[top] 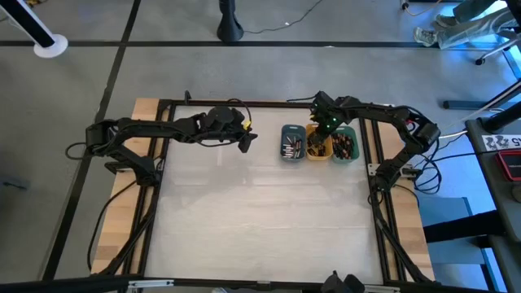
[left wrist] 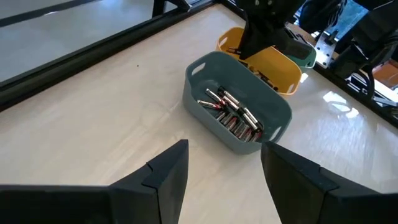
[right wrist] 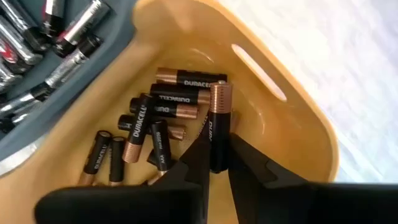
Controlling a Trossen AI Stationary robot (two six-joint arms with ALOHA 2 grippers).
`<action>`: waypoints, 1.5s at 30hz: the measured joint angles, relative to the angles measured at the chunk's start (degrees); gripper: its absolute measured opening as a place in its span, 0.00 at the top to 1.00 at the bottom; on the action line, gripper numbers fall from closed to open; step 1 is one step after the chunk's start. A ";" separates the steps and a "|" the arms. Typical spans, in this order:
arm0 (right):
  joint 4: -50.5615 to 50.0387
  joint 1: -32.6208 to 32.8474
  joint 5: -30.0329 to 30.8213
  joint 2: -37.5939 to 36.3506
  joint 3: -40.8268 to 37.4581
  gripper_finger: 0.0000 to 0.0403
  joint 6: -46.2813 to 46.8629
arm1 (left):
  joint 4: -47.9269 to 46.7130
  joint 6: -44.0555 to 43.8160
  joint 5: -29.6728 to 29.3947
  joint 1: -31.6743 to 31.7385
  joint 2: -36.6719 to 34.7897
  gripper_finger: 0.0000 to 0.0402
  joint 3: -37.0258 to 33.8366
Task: Sort batteries
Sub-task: Put the black battery into the yellow bin
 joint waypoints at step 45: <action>0.38 0.00 -9.83 -18.97 5.69 0.70 -6.08 | -70.73 30.29 -0.20 26.73 16.54 0.65 31.43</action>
